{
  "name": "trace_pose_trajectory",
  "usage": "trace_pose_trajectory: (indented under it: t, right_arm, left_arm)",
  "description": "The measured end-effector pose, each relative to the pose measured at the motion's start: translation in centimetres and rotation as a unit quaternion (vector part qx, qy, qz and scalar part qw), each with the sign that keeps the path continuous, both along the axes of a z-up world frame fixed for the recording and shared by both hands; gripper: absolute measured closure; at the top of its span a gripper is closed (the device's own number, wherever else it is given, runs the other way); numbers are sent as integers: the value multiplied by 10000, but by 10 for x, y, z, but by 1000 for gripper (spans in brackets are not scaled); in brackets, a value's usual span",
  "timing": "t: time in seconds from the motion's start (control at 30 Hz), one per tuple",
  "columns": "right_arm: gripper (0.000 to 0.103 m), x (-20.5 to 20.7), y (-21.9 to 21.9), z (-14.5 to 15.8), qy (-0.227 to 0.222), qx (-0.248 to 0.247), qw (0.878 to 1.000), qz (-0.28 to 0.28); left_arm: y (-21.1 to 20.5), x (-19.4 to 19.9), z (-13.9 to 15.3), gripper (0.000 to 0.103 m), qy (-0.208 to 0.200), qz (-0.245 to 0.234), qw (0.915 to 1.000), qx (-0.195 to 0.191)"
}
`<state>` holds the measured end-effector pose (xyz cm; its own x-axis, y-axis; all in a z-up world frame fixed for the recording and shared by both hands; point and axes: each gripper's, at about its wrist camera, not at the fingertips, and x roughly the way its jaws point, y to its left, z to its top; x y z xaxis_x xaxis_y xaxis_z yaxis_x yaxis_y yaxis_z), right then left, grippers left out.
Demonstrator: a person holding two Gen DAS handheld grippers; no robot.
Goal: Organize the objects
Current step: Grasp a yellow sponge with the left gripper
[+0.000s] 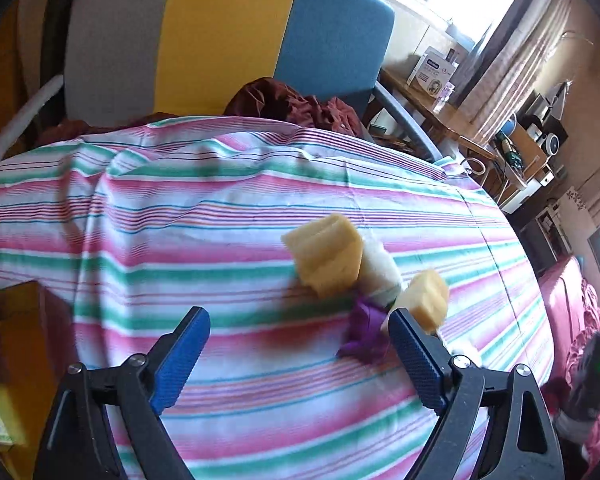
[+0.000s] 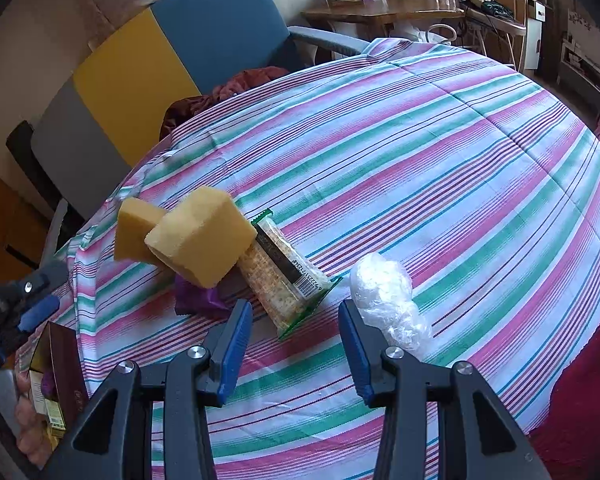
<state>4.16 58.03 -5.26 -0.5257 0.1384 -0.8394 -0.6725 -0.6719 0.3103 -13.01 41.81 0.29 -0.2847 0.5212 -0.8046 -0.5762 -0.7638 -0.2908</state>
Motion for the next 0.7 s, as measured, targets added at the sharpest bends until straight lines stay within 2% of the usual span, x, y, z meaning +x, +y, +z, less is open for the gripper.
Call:
trace_pose_trajectory:
  t: [0.2, 0.37, 0.4, 0.43, 0.47, 0.53, 0.7]
  right_arm:
    - [58, -1, 1, -4, -44, -90, 9999, 66]
    - [58, -2, 1, -6, -71, -132, 9998, 99]
    - [58, -3, 1, -6, -82, -142, 9998, 102]
    - [58, -3, 1, -7, -91, -154, 9998, 107]
    - [58, -3, 2, -7, -102, -161, 9998, 110]
    - [58, -3, 2, -8, -110, -162, 9997, 114]
    - [58, -4, 2, -7, -123, -126, 9998, 92]
  left_arm:
    - [38, -27, -14, 11, -119, 104, 9999, 13]
    - [64, -43, -35, 10, -237, 137, 9994, -199]
    - [69, -45, -40, 12, -270, 94, 9993, -243]
    - [74, -47, -45, 24, -310, 14, 9990, -311]
    - [77, -47, -49, 47, -361, -81, 9987, -341]
    - [75, -45, -53, 50, -528, -219, 9982, -167]
    - [49, -29, -43, 53, -345, -315, 9989, -103]
